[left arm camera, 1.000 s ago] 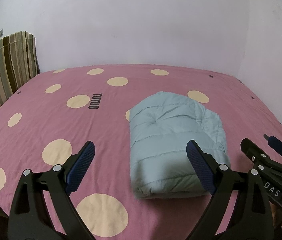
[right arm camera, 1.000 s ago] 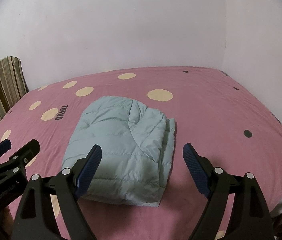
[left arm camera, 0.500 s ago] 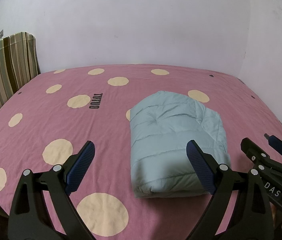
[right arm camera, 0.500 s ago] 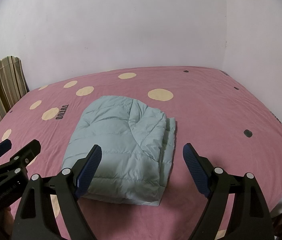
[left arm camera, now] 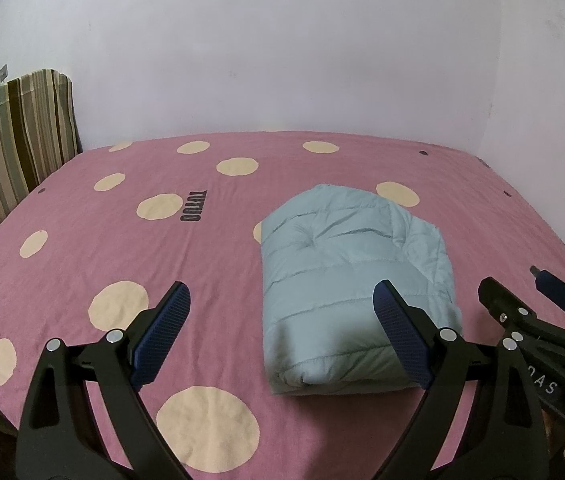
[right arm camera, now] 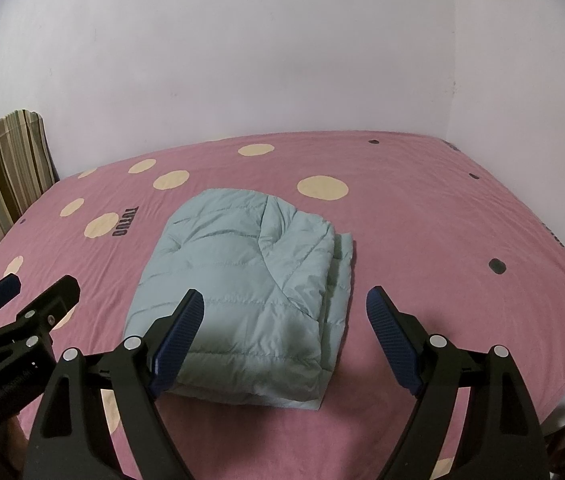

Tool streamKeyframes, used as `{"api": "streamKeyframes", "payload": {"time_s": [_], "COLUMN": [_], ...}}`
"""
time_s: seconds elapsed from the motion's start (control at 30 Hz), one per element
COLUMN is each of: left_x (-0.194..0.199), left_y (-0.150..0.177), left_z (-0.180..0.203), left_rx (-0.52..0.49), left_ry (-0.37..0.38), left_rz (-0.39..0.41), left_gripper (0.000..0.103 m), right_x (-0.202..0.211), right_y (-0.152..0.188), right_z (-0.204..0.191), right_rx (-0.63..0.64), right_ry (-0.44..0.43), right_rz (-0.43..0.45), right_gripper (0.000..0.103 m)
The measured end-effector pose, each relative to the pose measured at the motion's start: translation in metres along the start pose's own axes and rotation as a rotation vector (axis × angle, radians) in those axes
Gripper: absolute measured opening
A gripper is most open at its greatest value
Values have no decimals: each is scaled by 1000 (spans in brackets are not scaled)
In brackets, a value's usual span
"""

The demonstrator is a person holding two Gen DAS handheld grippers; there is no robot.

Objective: Fold large clothes

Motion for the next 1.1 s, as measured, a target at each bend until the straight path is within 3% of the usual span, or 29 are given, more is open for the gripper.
{"api": "streamKeyframes", "payload": {"time_s": [0.87,1.1], "left_x": [2,3], "left_y": [4,5], "left_z": [1,4], "left_rx": [-20,-28], "left_ry": [-9,-8], "left_rz": [-3,13], "left_gripper": [93,100], "right_x": [2,3], "right_y": [1,2], "right_z": [0,0], "right_rx": [2,7], "right_ry": [0,-2], "right_rz": [-3,-9], "right_gripper": [82,82]}}
Point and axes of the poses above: each gripper's, at about its wrist camera, not at the fingertips, and x roughly against the way its jaws point, z to its right, y to its underside, the point moved 2 cm from there along -x, roughly the way its jaws point, and after that the axes turned 15 degrees about -x, right-handed, at the moved point
